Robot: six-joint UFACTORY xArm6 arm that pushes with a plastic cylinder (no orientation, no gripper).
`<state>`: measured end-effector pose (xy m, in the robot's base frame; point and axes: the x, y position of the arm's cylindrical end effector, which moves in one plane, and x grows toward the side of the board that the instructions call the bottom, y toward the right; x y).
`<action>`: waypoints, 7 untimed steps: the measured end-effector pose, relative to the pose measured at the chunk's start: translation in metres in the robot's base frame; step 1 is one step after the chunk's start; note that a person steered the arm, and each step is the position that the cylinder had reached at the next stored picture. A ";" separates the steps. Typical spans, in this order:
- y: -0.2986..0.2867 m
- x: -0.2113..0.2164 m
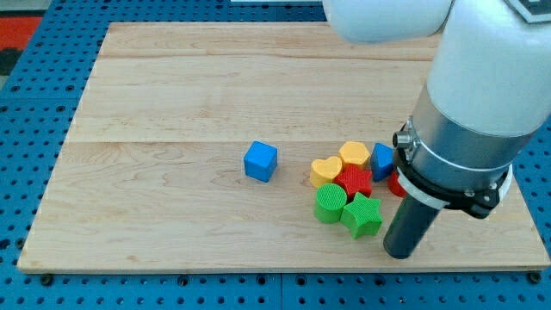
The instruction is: Push the blue cube closer to the yellow heart
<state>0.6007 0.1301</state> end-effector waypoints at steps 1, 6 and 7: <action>-0.033 -0.017; -0.170 -0.097; -0.145 -0.116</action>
<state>0.4851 -0.0152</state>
